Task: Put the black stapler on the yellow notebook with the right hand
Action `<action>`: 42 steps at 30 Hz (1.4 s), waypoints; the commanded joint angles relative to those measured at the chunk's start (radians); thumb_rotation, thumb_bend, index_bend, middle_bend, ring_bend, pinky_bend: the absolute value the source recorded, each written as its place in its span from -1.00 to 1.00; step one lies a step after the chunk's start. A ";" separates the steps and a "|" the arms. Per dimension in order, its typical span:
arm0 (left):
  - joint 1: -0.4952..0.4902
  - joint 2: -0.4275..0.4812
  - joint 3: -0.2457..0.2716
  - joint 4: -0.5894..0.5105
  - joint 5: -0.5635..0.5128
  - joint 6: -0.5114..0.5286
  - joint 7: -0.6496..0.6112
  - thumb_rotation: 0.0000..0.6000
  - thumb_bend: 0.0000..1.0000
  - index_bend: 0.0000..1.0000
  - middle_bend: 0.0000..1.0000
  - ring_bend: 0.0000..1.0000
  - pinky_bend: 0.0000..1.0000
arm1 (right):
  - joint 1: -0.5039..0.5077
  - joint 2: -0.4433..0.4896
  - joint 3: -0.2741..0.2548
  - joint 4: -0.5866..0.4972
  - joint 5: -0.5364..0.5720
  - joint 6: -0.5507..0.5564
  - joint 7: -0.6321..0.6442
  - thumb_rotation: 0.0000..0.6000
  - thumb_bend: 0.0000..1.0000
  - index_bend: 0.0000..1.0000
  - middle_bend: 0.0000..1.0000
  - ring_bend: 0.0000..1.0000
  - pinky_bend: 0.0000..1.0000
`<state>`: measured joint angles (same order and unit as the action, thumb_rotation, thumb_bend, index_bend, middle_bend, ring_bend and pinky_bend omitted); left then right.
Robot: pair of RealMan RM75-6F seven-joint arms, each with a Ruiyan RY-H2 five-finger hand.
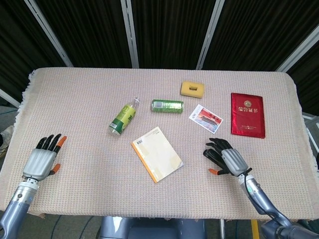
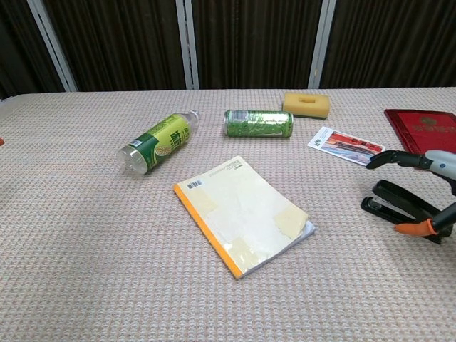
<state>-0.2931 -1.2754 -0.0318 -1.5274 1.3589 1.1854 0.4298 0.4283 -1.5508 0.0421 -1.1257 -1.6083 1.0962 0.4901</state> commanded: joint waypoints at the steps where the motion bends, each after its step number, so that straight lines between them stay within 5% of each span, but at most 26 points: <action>1: -0.005 -0.002 0.000 0.006 -0.005 -0.009 -0.003 1.00 -0.39 -1.00 -1.00 -1.00 -0.79 | 0.011 -0.014 -0.001 0.018 0.003 -0.004 0.013 1.00 -0.70 -0.67 -0.88 -1.00 -0.95; 16: -0.029 -0.015 0.004 0.043 -0.028 -0.050 -0.016 1.00 -0.39 -1.00 -1.00 -1.00 -0.79 | 0.025 -0.063 -0.013 0.134 0.030 -0.012 0.069 1.00 -0.70 -0.66 -0.87 -1.00 -0.94; 25: -0.034 -0.004 0.013 0.060 -0.011 -0.054 -0.060 1.00 -0.39 -1.00 -1.00 -1.00 -0.79 | -0.006 -0.082 -0.012 0.182 0.091 -0.022 -0.026 1.00 -0.70 -0.58 -0.78 -0.95 -0.85; 31: -0.037 0.001 0.018 0.068 -0.001 -0.055 -0.083 1.00 -0.39 -1.00 -1.00 -1.00 -0.79 | -0.007 -0.098 -0.001 0.204 0.118 -0.034 -0.055 1.00 -0.70 -0.39 -0.61 -0.71 -0.55; 35: -0.039 0.001 0.019 0.071 -0.003 -0.057 -0.088 1.00 -0.39 -1.00 -1.00 -1.00 -0.79 | -0.005 -0.104 0.000 0.216 0.124 -0.039 -0.071 1.00 -0.70 -0.20 -0.42 -0.31 -0.12; 42: -0.043 -0.001 0.022 0.073 -0.004 -0.062 -0.091 1.00 -0.38 -1.00 -1.00 -1.00 -0.79 | -0.013 -0.107 0.003 0.205 0.126 -0.009 -0.133 1.00 -0.67 0.20 -0.07 0.17 0.34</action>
<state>-0.3364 -1.2762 -0.0096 -1.4543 1.3544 1.1234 0.3391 0.4179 -1.6588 0.0445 -0.9143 -1.4841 1.0819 0.3721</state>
